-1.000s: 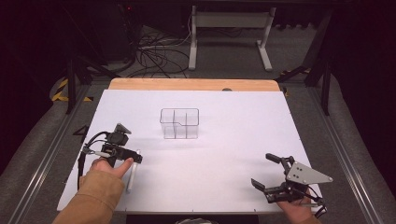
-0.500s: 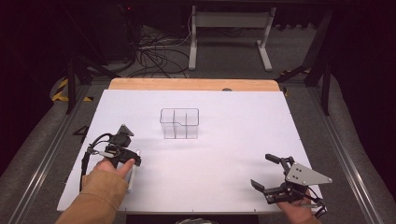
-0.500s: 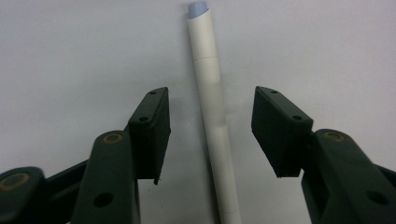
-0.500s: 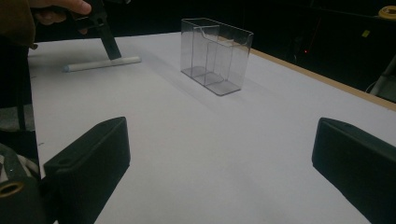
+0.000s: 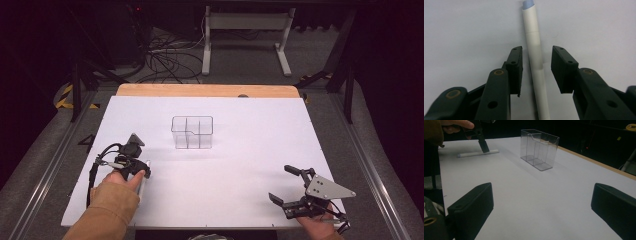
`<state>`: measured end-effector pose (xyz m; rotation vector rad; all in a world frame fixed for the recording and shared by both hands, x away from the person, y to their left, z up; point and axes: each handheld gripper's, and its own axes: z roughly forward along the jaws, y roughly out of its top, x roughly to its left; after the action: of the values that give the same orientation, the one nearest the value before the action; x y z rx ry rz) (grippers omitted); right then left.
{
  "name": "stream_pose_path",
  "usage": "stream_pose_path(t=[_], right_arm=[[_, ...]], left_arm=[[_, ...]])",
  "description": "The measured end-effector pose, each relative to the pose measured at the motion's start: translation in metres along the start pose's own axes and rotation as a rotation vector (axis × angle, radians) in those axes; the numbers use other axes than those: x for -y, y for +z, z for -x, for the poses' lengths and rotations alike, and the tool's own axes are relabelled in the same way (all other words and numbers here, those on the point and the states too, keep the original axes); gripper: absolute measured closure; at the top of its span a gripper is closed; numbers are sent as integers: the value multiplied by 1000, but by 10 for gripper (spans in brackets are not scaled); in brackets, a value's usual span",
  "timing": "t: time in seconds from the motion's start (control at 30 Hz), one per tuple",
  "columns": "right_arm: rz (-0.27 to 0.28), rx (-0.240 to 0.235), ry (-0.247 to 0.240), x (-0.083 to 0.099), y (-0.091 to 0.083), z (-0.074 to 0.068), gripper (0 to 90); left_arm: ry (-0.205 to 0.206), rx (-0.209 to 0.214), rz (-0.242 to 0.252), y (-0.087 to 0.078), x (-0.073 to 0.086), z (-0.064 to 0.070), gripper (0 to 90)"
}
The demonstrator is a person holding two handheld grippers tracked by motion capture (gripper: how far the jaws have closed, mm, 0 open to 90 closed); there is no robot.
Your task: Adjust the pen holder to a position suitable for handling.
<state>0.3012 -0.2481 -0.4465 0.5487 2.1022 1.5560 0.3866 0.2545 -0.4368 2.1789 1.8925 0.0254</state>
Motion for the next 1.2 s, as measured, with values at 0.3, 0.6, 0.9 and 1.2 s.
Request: stream_pose_path(t=[0.3,0.6,0.9,1.2], right_arm=[[-6,2,-5,0,1,0,48],[-9,-1,-11,0,1,0,48],[-10,1,-9,1,1,0,47],[-13,5,-11,1,2,-1,48]], left_arm=[[-15,-13,3,4,0,-2,682],[-25,-29,6,5,0,-2,737],[-29,-29,19,5,2,-3,778],[0,-30,36,1,4,-2,780]])
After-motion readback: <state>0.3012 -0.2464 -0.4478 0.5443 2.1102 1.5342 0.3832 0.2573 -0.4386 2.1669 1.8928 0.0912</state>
